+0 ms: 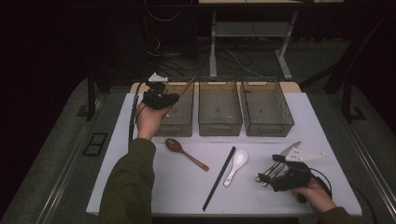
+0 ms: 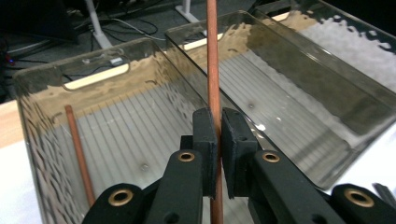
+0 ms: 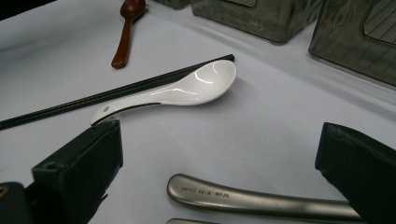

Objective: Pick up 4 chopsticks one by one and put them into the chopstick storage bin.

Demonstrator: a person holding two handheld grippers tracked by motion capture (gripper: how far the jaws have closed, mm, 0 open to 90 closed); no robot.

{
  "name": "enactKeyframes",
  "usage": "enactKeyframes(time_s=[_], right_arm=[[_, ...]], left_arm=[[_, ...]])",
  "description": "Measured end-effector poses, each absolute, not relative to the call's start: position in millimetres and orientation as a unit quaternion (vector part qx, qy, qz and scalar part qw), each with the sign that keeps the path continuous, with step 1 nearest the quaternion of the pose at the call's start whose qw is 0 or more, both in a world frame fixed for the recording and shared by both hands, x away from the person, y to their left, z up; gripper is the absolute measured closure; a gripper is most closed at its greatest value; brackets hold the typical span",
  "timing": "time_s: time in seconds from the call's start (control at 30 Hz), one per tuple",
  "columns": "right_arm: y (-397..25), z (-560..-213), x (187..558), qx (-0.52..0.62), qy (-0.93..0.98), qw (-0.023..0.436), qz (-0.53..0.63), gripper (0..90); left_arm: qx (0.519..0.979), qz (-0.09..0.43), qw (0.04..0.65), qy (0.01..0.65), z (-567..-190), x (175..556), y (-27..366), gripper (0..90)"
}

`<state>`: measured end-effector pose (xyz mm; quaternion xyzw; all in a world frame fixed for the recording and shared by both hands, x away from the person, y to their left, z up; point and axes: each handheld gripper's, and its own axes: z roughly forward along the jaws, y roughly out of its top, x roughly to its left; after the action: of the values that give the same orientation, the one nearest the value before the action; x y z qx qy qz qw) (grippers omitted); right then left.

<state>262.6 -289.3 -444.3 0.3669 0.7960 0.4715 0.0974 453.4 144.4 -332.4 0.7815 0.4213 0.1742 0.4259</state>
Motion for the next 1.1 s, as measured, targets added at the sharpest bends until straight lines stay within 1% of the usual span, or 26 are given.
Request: enactKeyframes(time_s=[0.27,0.63,1.1], right_arm=[[-289.6,-444.0,262.5,0.366,0.796,0.095,0.473,0.7],[-289.5,-443.6,262.4,0.364,0.795,0.093,0.476,0.7],[-289.0,-443.7,262.3,0.363,0.795,0.093,0.477,0.7]], left_arm=[[0.775,0.189,0.423,0.429,-334.0,477.8,145.8,83.8],[0.764,0.189,0.416,0.455,-361.2,502.0,154.6,83.8],[0.764,0.18,0.394,0.479,-380.3,511.0,157.5,83.1]])
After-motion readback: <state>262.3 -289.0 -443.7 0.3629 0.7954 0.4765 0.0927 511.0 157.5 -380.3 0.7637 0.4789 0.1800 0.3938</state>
